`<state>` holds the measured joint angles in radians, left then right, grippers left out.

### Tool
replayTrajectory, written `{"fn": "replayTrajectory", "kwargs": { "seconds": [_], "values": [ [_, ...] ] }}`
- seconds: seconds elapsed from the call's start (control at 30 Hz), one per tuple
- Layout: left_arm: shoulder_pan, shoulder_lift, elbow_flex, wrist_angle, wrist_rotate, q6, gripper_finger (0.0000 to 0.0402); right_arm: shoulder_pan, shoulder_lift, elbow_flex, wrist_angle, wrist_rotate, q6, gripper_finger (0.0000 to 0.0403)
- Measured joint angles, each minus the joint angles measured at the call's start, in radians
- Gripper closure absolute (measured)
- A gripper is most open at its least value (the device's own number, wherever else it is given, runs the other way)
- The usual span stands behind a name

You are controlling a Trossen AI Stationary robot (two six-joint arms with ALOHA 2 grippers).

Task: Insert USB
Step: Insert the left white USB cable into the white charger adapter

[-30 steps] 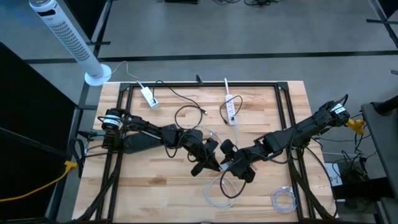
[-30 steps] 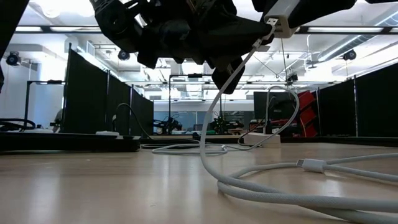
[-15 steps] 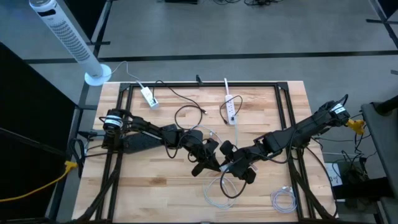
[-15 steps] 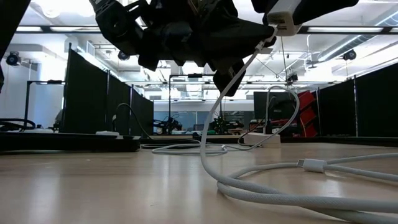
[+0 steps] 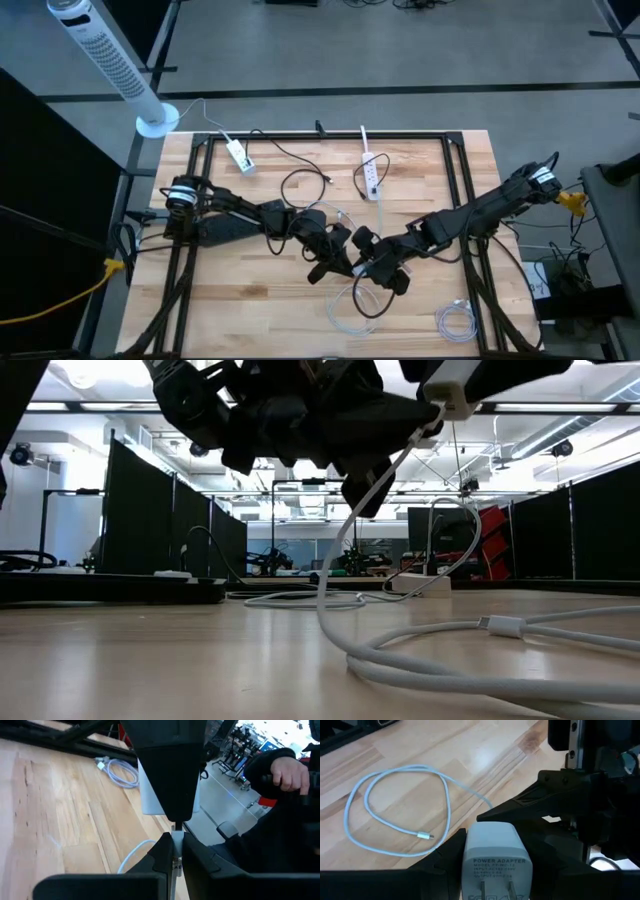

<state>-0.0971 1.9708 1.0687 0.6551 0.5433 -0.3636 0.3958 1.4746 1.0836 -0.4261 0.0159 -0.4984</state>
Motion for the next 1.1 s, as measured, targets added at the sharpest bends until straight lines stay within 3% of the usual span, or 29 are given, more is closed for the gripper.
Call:
{"fn": "replayTrajectory", "kwargs": {
  "seconds": [0.2,1.0,1.1],
  "values": [
    [0.0,0.002,-0.002,-0.021,-0.004,-0.004,0.0384,-0.001,0.053,0.002,0.027,0.001,-0.037,0.0262],
    [0.0,0.001,-0.002,0.005,-0.002,0.031,0.0384,-0.001,0.05,0.008,0.039,0.009,0.001,0.0262],
    [0.0,0.0,-0.002,0.01,-0.007,-0.002,0.0369,-0.001,0.048,0.008,0.04,0.01,0.004,0.0262]
  ]
}}
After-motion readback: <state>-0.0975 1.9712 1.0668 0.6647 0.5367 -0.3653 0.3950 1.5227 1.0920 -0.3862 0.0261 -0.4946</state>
